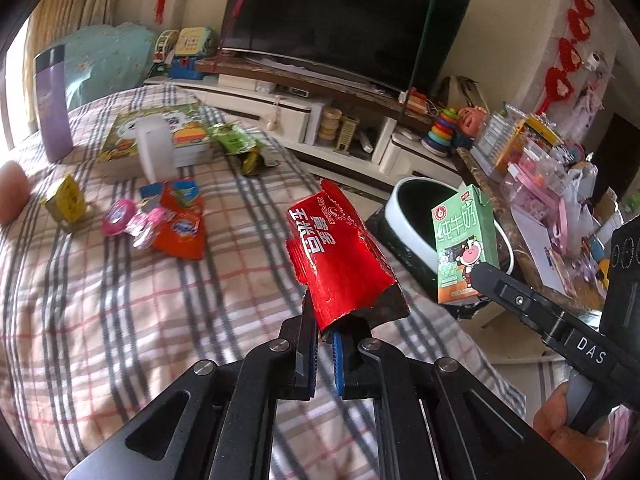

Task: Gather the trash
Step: 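Carry the red snack bag and green carton over the trash bin, then open both tools to drop the red bag and green carton into the bin, then move both open tools back over the remaining trash on the bed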

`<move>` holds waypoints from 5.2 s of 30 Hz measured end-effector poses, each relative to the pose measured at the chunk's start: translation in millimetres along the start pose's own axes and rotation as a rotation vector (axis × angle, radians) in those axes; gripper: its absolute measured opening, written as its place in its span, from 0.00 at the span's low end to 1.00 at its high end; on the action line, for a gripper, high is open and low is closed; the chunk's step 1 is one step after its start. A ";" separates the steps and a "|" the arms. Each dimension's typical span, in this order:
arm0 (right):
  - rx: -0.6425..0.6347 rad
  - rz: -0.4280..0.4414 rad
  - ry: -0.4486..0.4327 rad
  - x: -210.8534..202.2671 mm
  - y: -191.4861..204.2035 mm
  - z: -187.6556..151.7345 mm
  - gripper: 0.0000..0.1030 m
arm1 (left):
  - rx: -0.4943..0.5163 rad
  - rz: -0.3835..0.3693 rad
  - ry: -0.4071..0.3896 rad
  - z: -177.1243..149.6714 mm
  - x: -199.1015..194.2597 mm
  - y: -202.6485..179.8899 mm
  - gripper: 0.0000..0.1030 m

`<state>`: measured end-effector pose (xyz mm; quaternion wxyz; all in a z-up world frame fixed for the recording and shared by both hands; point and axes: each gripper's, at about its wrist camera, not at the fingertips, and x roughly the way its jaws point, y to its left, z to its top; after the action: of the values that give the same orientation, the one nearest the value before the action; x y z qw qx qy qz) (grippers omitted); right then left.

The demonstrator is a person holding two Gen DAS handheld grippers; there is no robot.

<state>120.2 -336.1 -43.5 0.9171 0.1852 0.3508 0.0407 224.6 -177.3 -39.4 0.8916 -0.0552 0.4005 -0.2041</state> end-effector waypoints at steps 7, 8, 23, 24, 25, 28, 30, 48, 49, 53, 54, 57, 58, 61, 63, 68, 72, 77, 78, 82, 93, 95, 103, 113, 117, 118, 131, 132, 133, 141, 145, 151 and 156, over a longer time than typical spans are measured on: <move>0.030 -0.017 -0.030 -14.4 -19.5 6.0 0.34 | 0.030 -0.017 0.007 8.1 10.5 -15.0 0.04; 0.033 -0.019 -0.033 -16.3 -21.3 5.2 0.34 | 0.034 -0.018 0.007 8.9 11.7 -16.7 0.04; 0.085 -0.060 -0.073 -37.2 -55.1 10.0 0.34 | 0.093 -0.047 0.017 20.6 27.7 -46.5 0.04; 0.088 -0.063 -0.075 -38.2 -57.8 10.4 0.34 | 0.098 -0.049 0.016 22.3 28.9 -49.1 0.04; 0.092 -0.066 -0.076 -39.2 -60.7 10.8 0.34 | 0.102 -0.050 0.016 23.4 29.8 -50.9 0.04; 0.102 -0.073 -0.078 -39.7 -67.1 12.2 0.34 | 0.114 -0.057 0.016 27.3 34.2 -57.0 0.04; 0.110 -0.080 -0.081 -40.5 -72.1 13.3 0.34 | 0.121 -0.061 0.017 30.2 38.3 -60.2 0.04; 0.142 -0.112 -0.086 -36.2 -101.7 26.2 0.34 | 0.160 -0.083 0.043 52.6 79.3 -87.7 0.04; 0.142 -0.114 -0.086 -35.6 -103.2 27.4 0.34 | 0.161 -0.084 0.045 53.8 82.1 -89.1 0.04; 0.147 -0.122 -0.081 -32.0 -111.3 31.9 0.34 | 0.166 -0.091 0.058 58.6 93.9 -94.3 0.04; 0.147 -0.124 -0.080 -31.6 -112.7 32.7 0.34 | 0.166 -0.094 0.063 59.7 97.2 -95.3 0.04; 0.152 -0.129 -0.076 -28.2 -118.2 37.3 0.34 | 0.161 -0.101 0.077 63.9 108.1 -97.9 0.04; 0.153 -0.130 -0.076 -27.3 -119.1 38.1 0.34 | 0.160 -0.103 0.080 65.3 110.8 -98.4 0.04; 0.157 -0.133 -0.070 -23.3 -123.8 42.4 0.34 | 0.159 -0.105 0.087 69.6 119.0 -100.1 0.04; 0.157 -0.136 -0.063 -19.8 -126.7 44.7 0.34 | 0.159 -0.106 0.091 71.9 123.4 -100.0 0.04; 0.158 -0.141 -0.049 -12.4 -132.0 47.8 0.34 | 0.167 -0.106 0.101 76.4 134.4 -105.4 0.04; 0.159 -0.147 -0.039 -7.7 -132.5 48.0 0.34 | 0.168 -0.110 0.114 79.0 143.8 -107.4 0.04; 0.156 -0.155 -0.029 -4.1 -136.6 49.5 0.34 | 0.177 -0.108 0.127 80.5 155.2 -111.5 0.04; 0.155 -0.156 -0.027 -3.6 -137.0 49.9 0.34 | 0.178 -0.108 0.131 80.5 157.4 -112.8 0.04; 0.153 -0.162 -0.021 -1.6 -138.2 52.0 0.34 | 0.175 -0.113 0.137 81.7 163.4 -114.4 0.05; 0.194 -0.141 -0.043 -6.5 -144.7 52.8 0.64 | 0.138 -0.102 0.113 70.6 143.4 -97.2 0.53; 0.195 -0.136 -0.046 -8.5 -141.0 51.6 0.68 | 0.115 -0.097 0.111 64.6 135.7 -88.2 0.56; 0.172 -0.097 -0.051 -7.5 -111.3 40.2 0.87 | -0.015 -0.033 0.065 28.2 78.8 -29.0 0.59; 0.132 -0.005 0.020 21.9 -52.0 16.7 0.91 | -0.169 0.107 0.034 -21.9 1.8 44.4 0.68; 0.080 0.025 0.052 36.6 -20.5 9.9 0.95 | -0.227 0.148 0.025 -39.1 -21.2 64.8 0.68; 0.064 0.028 0.062 40.2 -13.5 8.6 0.95 | -0.242 0.155 0.024 -42.9 -27.7 69.9 0.69; -0.125 0.059 0.096 82.8 67.3 -10.3 0.95 | -0.357 0.240 -0.016 -62.9 -81.1 111.0 0.92; -0.131 0.065 0.103 87.1 71.1 -11.4 0.95 | -0.365 0.255 -0.011 -64.2 -83.1 113.4 0.92; -0.137 0.062 0.109 91.1 73.8 -12.1 0.95 | -0.367 0.261 -0.008 -63.8 -82.0 117.1 0.92; -0.102 0.090 0.172 125.9 87.0 -9.3 0.94 | -0.386 0.280 0.007 -49.5 -63.4 138.1 0.92; -0.117 0.088 0.164 137.7 95.0 -0.4 0.94 | -0.386 0.291 -0.009 -31.9 -50.8 150.2 0.91; -0.097 0.106 0.158 154.5 97.3 14.1 0.80 | -0.370 0.302 -0.039 -5.6 -27.5 167.3 0.91; -0.086 0.140 0.192 180.6 102.7 25.7 0.74 | -0.371 0.305 -0.070 15.1 -7.8 185.1 0.91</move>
<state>278.4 -211.9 -101.5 0.8813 0.1650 0.4211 0.1371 290.3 -6.6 -72.3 0.9001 -0.1639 0.4036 0.0121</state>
